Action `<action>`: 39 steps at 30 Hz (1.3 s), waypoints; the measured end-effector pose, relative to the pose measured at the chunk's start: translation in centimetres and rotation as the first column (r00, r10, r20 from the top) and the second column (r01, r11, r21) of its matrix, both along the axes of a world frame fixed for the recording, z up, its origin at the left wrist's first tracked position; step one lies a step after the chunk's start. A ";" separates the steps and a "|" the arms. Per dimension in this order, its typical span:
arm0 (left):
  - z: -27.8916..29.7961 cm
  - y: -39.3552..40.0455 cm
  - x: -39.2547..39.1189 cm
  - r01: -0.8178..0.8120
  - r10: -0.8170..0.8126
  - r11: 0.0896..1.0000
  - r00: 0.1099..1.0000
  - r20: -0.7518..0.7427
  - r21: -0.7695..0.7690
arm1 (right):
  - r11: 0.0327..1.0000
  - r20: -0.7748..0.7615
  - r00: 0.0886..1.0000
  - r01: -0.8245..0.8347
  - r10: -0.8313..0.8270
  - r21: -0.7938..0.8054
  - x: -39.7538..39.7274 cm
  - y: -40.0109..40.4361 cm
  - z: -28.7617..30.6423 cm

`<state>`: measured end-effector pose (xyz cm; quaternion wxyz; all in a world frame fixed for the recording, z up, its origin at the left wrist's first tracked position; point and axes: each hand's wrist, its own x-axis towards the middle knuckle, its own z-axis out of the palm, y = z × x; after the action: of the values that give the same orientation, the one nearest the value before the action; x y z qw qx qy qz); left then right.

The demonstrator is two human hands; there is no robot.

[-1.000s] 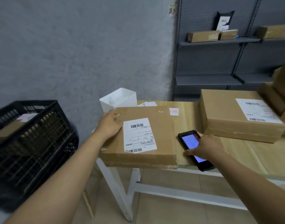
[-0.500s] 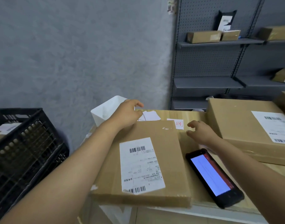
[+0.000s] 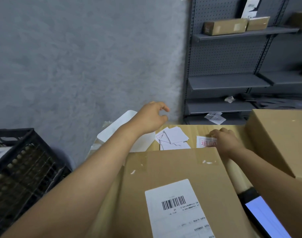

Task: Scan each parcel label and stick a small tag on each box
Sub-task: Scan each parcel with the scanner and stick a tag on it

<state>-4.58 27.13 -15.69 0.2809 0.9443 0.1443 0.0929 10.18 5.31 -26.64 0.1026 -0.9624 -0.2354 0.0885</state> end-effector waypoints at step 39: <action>1.3 -6.6 -5.2 -0.361 0.376 0.926 0.888 0.264 -0.106 | 0.531 -0.412 0.850 0.194 0.330 0.825 -10.2 -0.5 11.5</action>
<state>-9.78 20.58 -14.35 0.3011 0.8690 0.2823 0.2729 0.00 4.81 -15.13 0.6101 -0.7174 -0.2498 0.2252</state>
